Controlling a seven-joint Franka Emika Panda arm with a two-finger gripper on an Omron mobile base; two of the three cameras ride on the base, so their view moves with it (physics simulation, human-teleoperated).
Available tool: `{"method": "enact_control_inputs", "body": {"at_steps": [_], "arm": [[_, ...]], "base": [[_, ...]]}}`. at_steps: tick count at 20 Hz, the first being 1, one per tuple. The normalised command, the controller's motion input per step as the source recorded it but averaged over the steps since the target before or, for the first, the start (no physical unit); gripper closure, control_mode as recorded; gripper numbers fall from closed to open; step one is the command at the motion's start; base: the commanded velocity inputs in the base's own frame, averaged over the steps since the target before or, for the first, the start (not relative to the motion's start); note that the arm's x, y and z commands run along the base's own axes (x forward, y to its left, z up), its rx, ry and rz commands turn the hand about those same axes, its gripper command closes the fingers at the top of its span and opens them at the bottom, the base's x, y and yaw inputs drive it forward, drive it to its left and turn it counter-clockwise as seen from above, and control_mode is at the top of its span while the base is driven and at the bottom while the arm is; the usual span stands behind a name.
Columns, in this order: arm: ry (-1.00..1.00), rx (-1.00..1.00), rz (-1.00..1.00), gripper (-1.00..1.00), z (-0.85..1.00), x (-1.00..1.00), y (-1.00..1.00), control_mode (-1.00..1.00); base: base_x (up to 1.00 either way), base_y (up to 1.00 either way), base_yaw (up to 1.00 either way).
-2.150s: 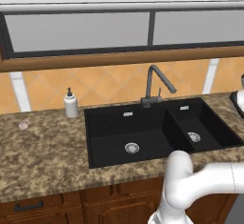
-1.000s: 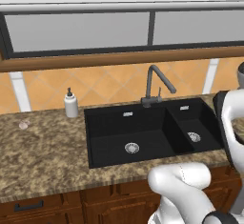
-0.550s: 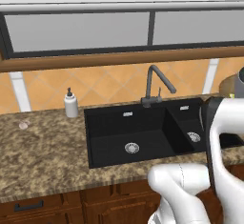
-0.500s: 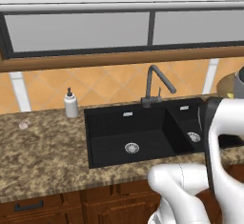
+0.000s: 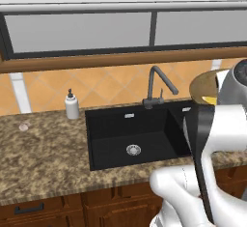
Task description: Pick the lemon wedge from the sink and place it in the bowl. Then pick the bowl and place it in the microwave. Then close the microwave door and press the start button.
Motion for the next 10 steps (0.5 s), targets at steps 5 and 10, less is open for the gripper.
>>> {"method": "enact_control_inputs", "body": {"at_steps": [5,10], "arm": [[0.00,0.13,0.23,1.00,0.00,-0.32,0.92,-1.00],[-0.04,0.10,0.16,1.00,0.00,-0.14,0.39,-1.00]], "base": [[0.00,0.00,0.00],[0.00,0.00,0.00]]}}
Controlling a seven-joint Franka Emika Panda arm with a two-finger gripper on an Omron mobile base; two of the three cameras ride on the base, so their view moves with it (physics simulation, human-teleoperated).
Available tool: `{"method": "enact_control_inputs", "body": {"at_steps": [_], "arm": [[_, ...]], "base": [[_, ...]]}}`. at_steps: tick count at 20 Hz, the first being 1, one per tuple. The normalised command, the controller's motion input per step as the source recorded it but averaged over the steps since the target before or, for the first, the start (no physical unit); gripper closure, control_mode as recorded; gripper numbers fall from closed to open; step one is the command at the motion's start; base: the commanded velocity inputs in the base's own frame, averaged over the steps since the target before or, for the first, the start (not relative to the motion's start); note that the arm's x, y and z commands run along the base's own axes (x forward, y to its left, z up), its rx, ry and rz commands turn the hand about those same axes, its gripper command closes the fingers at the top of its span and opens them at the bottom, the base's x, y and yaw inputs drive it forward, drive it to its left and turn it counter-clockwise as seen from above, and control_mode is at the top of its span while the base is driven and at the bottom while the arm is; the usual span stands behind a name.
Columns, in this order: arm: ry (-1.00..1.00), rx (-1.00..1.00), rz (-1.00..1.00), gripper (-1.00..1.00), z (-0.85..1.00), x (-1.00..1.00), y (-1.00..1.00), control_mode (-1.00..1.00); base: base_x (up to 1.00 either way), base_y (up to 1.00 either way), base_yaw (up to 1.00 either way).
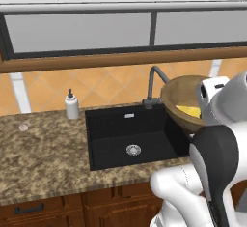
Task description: Pick the lemon wedge from the sink and place it in the bowl. Then pick the bowl and place it in the microwave. Then close the microwave door and press the start button.
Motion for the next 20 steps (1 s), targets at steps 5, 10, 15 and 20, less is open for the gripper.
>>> {"method": "enact_control_inputs", "body": {"at_steps": [5,10,15,20], "arm": [[0.00,0.01,0.02,1.00,0.00,0.00,0.00,1.00],[0.00,0.00,0.00,1.00,0.00,0.00,0.00,1.00],[0.00,0.00,0.00,1.00,0.00,0.00,0.00,1.00],[0.00,0.00,0.00,1.00,0.00,0.00,0.00,1.00]], "base": [[-0.04,0.03,0.01],[-0.63,-0.03,-0.17],[-0.57,0.00,-0.74],[-0.21,0.06,-0.94]]}}
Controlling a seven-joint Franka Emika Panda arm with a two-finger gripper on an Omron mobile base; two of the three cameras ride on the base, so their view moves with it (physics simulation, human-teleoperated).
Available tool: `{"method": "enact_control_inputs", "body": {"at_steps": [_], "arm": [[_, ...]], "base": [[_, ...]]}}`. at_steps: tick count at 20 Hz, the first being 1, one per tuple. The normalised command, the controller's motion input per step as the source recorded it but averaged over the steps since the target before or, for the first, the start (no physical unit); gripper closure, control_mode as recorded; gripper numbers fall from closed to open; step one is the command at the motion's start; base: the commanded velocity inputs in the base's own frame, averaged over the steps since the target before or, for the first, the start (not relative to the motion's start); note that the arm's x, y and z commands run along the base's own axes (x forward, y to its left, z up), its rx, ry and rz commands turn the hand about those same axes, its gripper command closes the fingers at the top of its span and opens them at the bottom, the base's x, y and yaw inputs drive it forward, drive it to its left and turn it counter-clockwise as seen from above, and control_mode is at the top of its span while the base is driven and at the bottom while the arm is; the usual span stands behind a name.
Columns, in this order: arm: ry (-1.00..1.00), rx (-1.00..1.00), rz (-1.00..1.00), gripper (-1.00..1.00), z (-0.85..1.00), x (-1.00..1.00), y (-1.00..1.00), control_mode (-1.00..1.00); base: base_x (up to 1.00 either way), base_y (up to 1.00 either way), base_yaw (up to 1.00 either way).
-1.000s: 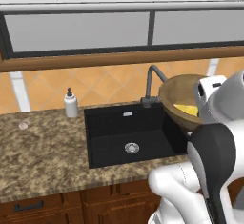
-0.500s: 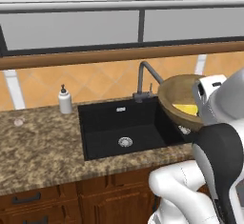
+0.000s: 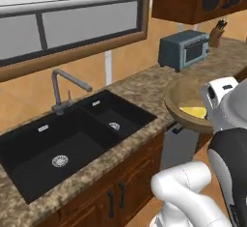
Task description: Pick the lemon wedge from the sink and place it in the bowl. Then pick the bowl and place it in the microwave. Then close the microwave door and press the start button.
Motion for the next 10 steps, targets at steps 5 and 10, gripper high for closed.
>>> {"method": "enact_control_inputs", "body": {"at_steps": [5,10], "arm": [[0.00,0.00,0.00,1.00,0.00,0.00,0.00,1.00],[0.00,0.00,0.00,1.00,0.00,0.00,0.00,1.00]], "base": [[-0.12,0.08,-0.96],[-0.01,-0.13,-0.81]]}}
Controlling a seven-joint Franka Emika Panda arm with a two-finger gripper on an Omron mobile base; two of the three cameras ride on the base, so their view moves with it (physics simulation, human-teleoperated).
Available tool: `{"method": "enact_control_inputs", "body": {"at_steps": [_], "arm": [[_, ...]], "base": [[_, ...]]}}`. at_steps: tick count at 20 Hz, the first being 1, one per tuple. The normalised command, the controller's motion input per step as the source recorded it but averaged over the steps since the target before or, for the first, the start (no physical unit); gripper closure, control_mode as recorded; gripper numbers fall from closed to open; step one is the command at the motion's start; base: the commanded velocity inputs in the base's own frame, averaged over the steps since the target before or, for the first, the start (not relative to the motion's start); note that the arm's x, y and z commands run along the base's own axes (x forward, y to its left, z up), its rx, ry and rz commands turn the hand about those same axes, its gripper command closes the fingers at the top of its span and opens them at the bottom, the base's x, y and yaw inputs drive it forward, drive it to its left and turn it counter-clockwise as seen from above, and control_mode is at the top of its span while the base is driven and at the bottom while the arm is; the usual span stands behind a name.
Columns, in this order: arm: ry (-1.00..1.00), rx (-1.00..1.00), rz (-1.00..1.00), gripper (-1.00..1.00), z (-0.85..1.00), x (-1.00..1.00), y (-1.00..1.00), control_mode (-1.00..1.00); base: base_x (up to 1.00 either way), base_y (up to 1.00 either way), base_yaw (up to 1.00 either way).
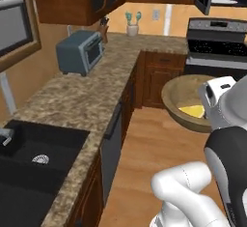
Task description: Pick the lemon wedge from the sink and place it in the bowl. Then pick the bowl and place it in the microwave. Then close the microwave door and press the start button.
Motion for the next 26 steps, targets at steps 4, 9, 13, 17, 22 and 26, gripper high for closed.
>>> {"method": "enact_control_inputs", "body": {"at_steps": [4,9,13,17,22,26], "arm": [[0.00,0.00,0.00,1.00,0.00,0.00,0.00,1.00],[0.00,0.00,0.00,1.00,0.00,0.00,0.00,1.00],[0.00,0.00,0.00,1.00,0.00,0.00,0.00,1.00],[0.00,0.00,0.00,1.00,0.00,0.00,0.00,1.00],[0.00,0.00,0.00,1.00,0.00,0.00,0.00,1.00],[0.00,0.00,0.00,1.00,0.00,0.00,0.00,1.00]], "base": [[0.17,-0.62,-0.65],[0.52,-0.85,-0.58],[0.74,-0.79,-0.52],[0.96,-0.58,-0.36],[1.00,-0.28,0.00],[1.00,-0.38,0.00]]}}
